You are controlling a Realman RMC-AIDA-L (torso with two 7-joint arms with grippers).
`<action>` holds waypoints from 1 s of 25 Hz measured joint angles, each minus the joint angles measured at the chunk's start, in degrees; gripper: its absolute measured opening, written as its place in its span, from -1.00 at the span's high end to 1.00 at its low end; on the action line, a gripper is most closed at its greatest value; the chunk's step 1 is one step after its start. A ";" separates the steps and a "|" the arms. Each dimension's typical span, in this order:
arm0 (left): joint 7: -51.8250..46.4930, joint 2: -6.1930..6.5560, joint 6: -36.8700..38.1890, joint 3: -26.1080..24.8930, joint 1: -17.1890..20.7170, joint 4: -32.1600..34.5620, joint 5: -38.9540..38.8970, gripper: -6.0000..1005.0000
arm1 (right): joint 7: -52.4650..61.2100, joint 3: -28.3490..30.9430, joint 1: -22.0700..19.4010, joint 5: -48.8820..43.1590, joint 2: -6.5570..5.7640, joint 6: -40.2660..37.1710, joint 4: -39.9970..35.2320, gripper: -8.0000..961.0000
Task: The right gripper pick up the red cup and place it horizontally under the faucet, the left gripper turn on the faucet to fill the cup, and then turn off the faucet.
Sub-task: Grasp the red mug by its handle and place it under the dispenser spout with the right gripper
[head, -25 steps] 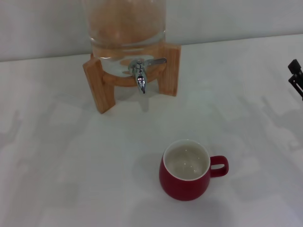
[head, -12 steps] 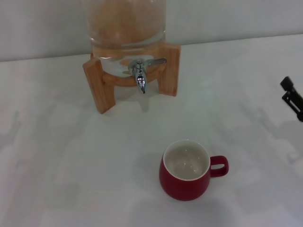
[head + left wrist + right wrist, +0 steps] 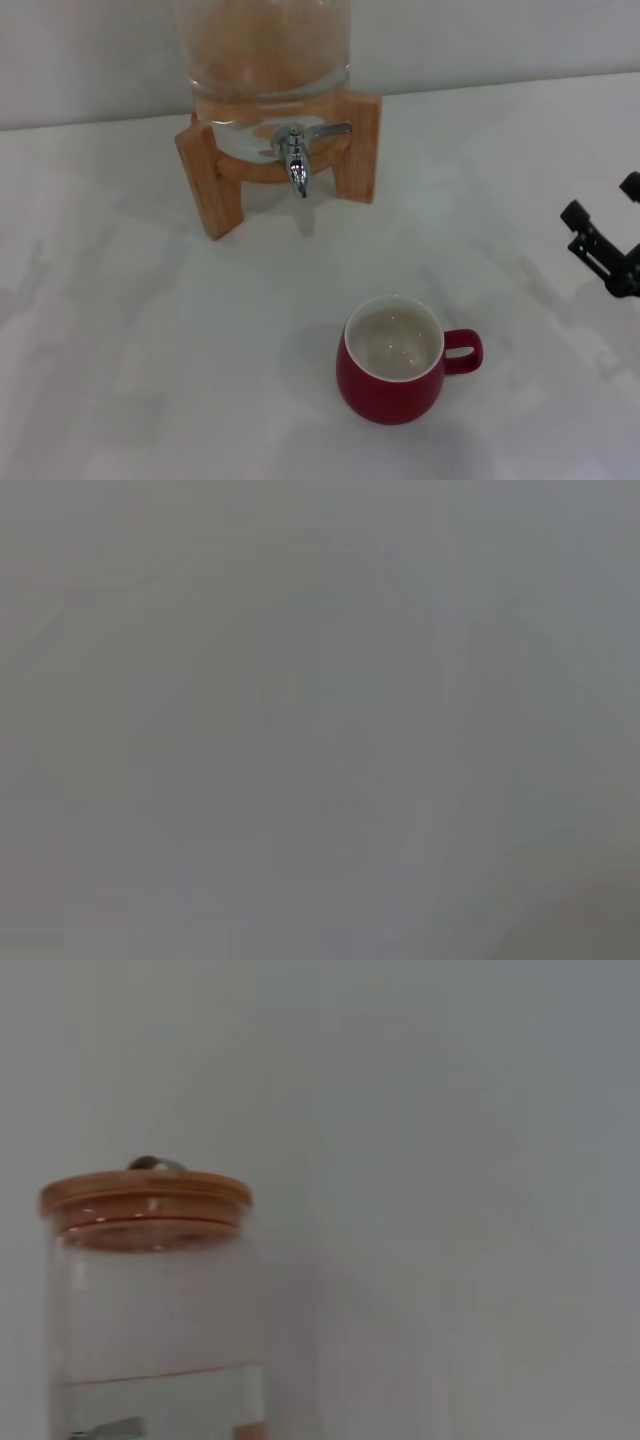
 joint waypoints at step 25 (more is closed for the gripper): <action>0.00 -0.10 -0.01 0.00 1.05 -0.08 2.04 -0.75 | 0.82 -1.61 -3.22 -14.17 -0.21 -0.61 1.84 -0.73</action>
